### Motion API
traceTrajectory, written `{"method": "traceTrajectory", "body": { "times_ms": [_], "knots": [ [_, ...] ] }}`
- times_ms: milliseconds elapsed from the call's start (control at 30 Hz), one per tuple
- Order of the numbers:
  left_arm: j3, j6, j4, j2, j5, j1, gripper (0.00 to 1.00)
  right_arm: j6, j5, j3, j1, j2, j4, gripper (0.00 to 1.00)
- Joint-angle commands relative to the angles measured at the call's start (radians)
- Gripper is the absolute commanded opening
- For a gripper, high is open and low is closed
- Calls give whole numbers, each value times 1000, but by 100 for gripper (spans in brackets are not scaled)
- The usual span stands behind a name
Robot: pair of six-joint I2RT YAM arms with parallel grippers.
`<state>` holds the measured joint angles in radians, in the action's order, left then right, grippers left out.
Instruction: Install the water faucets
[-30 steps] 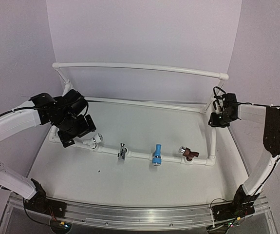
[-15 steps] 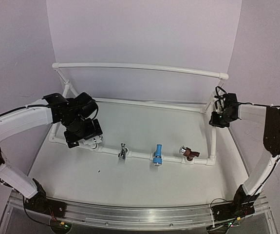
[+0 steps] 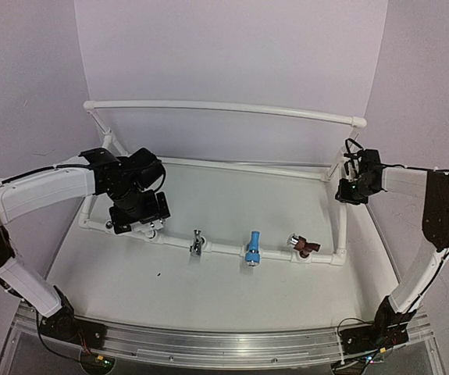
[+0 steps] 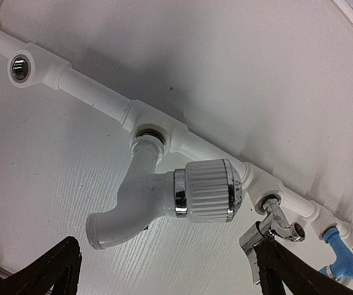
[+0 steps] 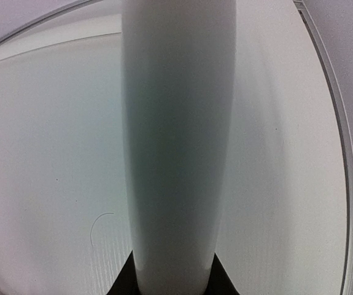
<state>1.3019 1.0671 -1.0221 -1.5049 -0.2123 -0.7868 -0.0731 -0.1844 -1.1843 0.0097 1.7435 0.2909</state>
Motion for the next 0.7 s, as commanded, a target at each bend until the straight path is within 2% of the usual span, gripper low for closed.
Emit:
{"method": "traceTrajectory", "body": {
  "times_ms": [0,667],
  "knots": [
    [56,-38,-22,-21,-16,-3,100,97,9,1,-2,-24,5,0],
    [58,-74,-13,-69,-23,1,100,104,17,8,-2,-26,4,0]
  ]
}}
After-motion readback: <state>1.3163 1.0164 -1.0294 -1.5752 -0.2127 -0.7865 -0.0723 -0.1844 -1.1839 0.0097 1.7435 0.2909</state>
